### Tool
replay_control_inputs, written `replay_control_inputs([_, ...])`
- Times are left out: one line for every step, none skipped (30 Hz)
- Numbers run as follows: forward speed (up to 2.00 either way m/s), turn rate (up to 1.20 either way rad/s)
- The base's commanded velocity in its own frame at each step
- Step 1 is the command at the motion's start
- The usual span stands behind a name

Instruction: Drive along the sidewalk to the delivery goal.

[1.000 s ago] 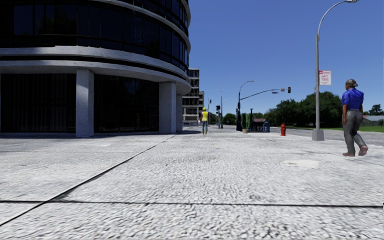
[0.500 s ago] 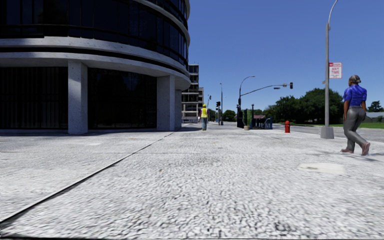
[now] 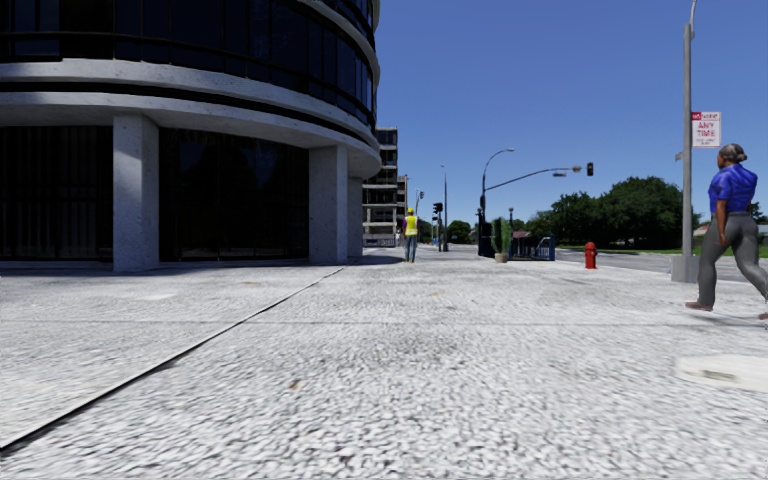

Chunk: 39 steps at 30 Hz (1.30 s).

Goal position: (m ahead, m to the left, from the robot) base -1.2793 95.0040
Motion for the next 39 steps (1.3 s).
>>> replay_control_inputs([2.00, 0.00])
replay_control_inputs([2.00, 0.00])
replay_control_inputs([2.00, 0.00])
replay_control_inputs([2.00, 0.00])
replay_control_inputs([2.00, 0.00])
replay_control_inputs([2.00, 0.00])
replay_control_inputs([2.00, 0.00])
replay_control_inputs([2.00, 0.00])
replay_control_inputs([2.00, 0.00])
replay_control_inputs([2.00, 0.00])
replay_control_inputs([2.00, 0.00])
replay_control_inputs([2.00, 0.00])
replay_control_inputs([2.00, 0.00])
replay_control_inputs([2.00, 0.00])
replay_control_inputs([2.00, 0.00])
replay_control_inputs([2.00, 0.00])
replay_control_inputs([2.00, 0.00])
replay_control_inputs([2.00, 0.00])
replay_control_inputs([2.00, 0.00])
replay_control_inputs([2.00, 0.00])
replay_control_inputs([2.00, 0.00])
replay_control_inputs([2.00, 0.00])
replay_control_inputs([2.00, 0.00])
replay_control_inputs([2.00, 0.00])
replay_control_inputs([2.00, 0.00])
replay_control_inputs([2.00, 0.00])
replay_control_inputs([2.00, 0.00])
replay_control_inputs([2.00, 0.00])
replay_control_inputs([2.00, 0.00])
replay_control_inputs([2.00, 0.00])
replay_control_inputs([2.00, 0.00])
replay_control_inputs([2.00, 0.00])
replay_control_inputs([2.00, 0.00])
replay_control_inputs([2.00, 0.00])
replay_control_inputs([2.00, 0.00])
replay_control_inputs([2.00, 0.00])
replay_control_inputs([2.00, 0.00])
replay_control_inputs([2.00, 0.00])
replay_control_inputs([2.00, 0.00])
